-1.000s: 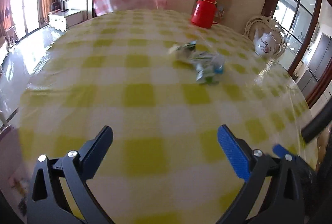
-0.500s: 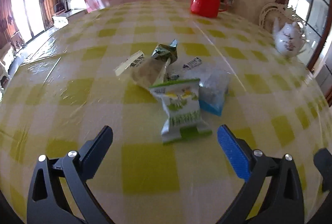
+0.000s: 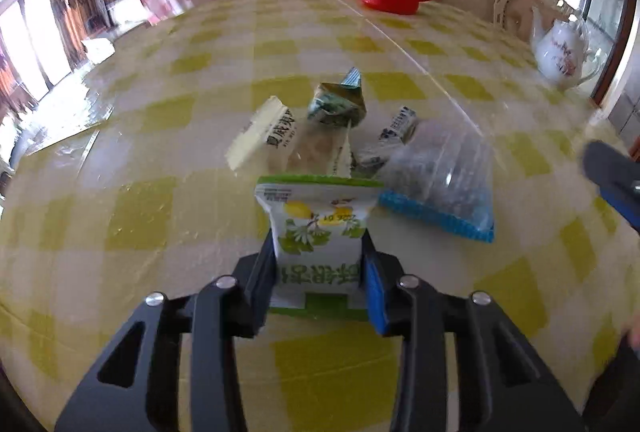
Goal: Organize snacks
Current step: 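Grasp the green-white lemon packet with the left tool while the right grasps the clear blue-edged bag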
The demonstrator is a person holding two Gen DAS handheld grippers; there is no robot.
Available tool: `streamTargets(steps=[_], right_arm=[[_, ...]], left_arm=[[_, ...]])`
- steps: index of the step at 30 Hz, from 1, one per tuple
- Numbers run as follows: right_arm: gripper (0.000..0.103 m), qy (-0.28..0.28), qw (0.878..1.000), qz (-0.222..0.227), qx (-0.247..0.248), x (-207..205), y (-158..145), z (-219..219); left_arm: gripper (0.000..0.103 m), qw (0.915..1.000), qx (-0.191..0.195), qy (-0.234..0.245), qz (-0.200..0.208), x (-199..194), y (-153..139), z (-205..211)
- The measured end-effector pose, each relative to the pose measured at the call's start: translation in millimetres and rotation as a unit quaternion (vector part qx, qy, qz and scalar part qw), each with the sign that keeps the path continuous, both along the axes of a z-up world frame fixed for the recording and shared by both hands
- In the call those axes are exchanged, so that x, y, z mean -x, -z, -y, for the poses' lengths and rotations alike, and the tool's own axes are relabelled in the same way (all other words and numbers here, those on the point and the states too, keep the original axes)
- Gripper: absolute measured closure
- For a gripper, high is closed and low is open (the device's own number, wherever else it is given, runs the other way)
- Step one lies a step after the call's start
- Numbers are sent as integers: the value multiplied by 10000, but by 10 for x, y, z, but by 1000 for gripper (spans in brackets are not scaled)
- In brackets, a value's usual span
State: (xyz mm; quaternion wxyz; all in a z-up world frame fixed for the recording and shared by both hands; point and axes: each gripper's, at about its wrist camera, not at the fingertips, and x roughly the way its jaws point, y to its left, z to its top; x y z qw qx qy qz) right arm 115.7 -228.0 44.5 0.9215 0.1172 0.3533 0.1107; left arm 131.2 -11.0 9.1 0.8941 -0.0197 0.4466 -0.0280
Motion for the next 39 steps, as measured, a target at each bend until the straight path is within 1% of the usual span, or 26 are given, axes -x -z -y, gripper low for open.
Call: streamTargets(steps=[1, 3, 4, 5, 6, 9, 11, 12, 13, 16, 18, 20, 21, 22, 24, 25, 27, 30, 32, 33, 34, 35, 36, 37, 38, 39], right_arm=[[16, -178, 9997, 43, 133, -43, -7, -76], [16, -667, 9956, 80, 647, -154, -1, -277], [16, -924, 9900, 95, 1060, -216, 23, -392], [16, -1073, 9854, 108, 1321, -254, 42, -463], [16, -1208, 9820, 102, 1450, -291, 58, -515], [16, -1882, 9746, -31, 1212, -391, 84, -681], [16, -2115, 9671, -57, 1413, -431, 117, -811], [16, -2175, 9632, -50, 1580, -456, 143, -875], [16, -2240, 9591, -45, 1730, -503, 175, -946], [16, -2437, 9561, -223, 1614, -618, 283, -1009], [16, -2479, 9570, -364, 1463, -669, 380, -990], [17, -2445, 9570, -499, 1478, -691, 435, -947], [18, -2421, 9573, -566, 1479, -696, 455, -932], [26, -2380, 9591, -530, 1438, -685, 453, -906], [35, -2330, 9599, -450, 1493, -643, 447, -899], [43, -2333, 9609, -411, 1435, -598, 423, -878], [44, -2151, 9672, -422, 1280, -552, 378, -774], [45, -1512, 9839, -293, 904, -438, 238, -480], [45, -1170, 9896, -201, 811, -328, 186, -334], [45, -997, 9920, -177, 748, -265, 170, -267], [45, -821, 9945, -168, 630, -174, 172, -189], [45, -664, 9963, -179, 516, -77, 181, -117], [45, -552, 9972, -200, 458, -17, 188, -71], [45, -391, 9982, -207, 394, 98, 194, -6], [45, -294, 9988, -179, 335, 178, 194, 37], [45, -194, 9994, -135, 245, 281, 180, 79]], left_arm=[[65, 9999, 106, 41, -35, -10, -2, -41], [65, 9998, 141, 71, -93, -17, 0, -96], [65, 9998, 140, 64, -115, -19, 1, -120], [65, 9997, 174, 57, -133, -27, 0, -140], [63, 9997, 201, 49, -149, -28, -1, -152], [58, 9997, 172, 49, -169, -29, -2, -151], [40, 9996, 206, 71, -202, -26, -2, -143], [38, 9996, 173, 54, -231, -28, 2, -140], [32, 9997, 119, 66, -225, -23, 4, -123], [25, 9997, 20, 76, -232, -25, 23, -91], [25, 9996, -139, 93, -232, -26, 37, -52], [22, 9990, -357, 136, -228, -29, 60, 8], [21, 9989, -384, 157, -226, -27, 66, 20], [18, 9988, -392, 180, -220, -26, 72, 28], [16, 9986, -442, 224, -209, -20, 82, 40], [15, 9986, -442, 222, -205, -19, 85, 36], [13, 9986, -400, 249, -219, -23, 86, 20], [11, 9995, -109, 221, -197, -35, 61, -62], [11, 9997, 69, 158, -159, -47, 50, -115], [11, 9998, 82, 123, -140, -51, 47, -118], [11, 9999, 8, 77, -100, -56, 54, -117], [19, 9999, -92, 99, -58, -55, 61, -97], [31, 9996, -248, 143, 32, -40, 56, -66], [68, 9991, -362, 181, 106, -29, 41, -40], [67, 9989, -363, 283, 116, -20, 29, -22], [67, 9990, -175, 390, 96, -9, 18, -34]])
